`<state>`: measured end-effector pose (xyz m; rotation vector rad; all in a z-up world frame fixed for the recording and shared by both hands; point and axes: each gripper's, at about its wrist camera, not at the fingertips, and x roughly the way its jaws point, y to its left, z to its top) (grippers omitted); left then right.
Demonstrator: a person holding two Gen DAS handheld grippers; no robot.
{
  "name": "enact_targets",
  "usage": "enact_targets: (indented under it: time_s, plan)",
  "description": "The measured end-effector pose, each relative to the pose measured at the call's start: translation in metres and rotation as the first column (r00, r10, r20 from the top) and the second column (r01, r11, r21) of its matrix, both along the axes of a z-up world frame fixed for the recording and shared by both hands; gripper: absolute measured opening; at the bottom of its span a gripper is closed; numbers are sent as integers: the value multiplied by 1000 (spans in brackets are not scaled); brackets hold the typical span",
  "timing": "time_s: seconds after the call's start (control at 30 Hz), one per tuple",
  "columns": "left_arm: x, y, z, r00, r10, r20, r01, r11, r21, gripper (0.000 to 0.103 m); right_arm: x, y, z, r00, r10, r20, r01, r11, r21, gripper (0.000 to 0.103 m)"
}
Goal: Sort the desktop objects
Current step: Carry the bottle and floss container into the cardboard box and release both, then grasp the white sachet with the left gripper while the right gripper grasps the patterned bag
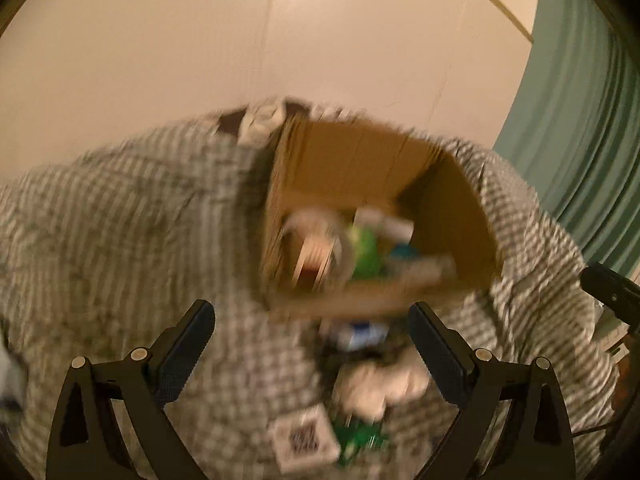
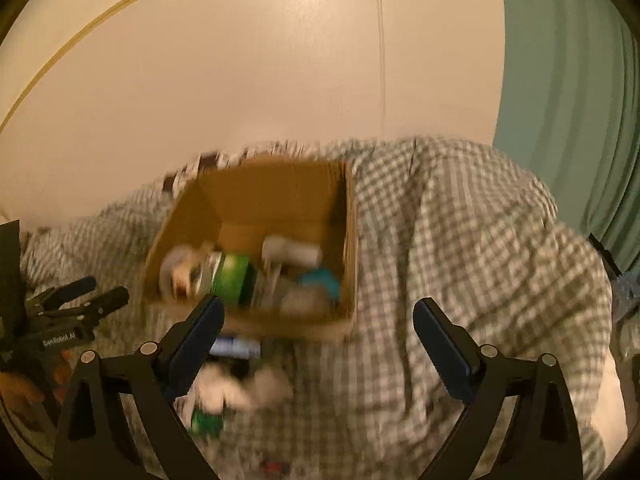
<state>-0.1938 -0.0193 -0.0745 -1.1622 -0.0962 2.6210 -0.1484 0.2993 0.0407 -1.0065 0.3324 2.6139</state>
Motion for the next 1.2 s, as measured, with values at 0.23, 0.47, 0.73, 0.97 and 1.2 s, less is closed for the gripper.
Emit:
enact_targets:
  time_s: [0.23,0.47,0.73,0.97,1.2]
  plan:
    - [49,-14,-67,993,38,116,-38,999,-2,99,44,-43,-62,990,40,132,-42,999,10,96]
    - [52,-7,-116,974,3,229,6,999,-41,99,57,-66,-146,954,129,271,-105,989,-102,96]
    - [31,0,-155,937,19,349,-16,1000,-13,99,39,-62,-194,902,150,405,-72,977,-202,96]
    - [22,1,-166,942,26,335,-39,999,32,83,34,-66,-206,890,181,419,-86,968,-235,83]
    - [30,-2,-161,943,-20,332,-7,997,80,37,39,-68,-192,905,162,394,-89,976,-197,34]
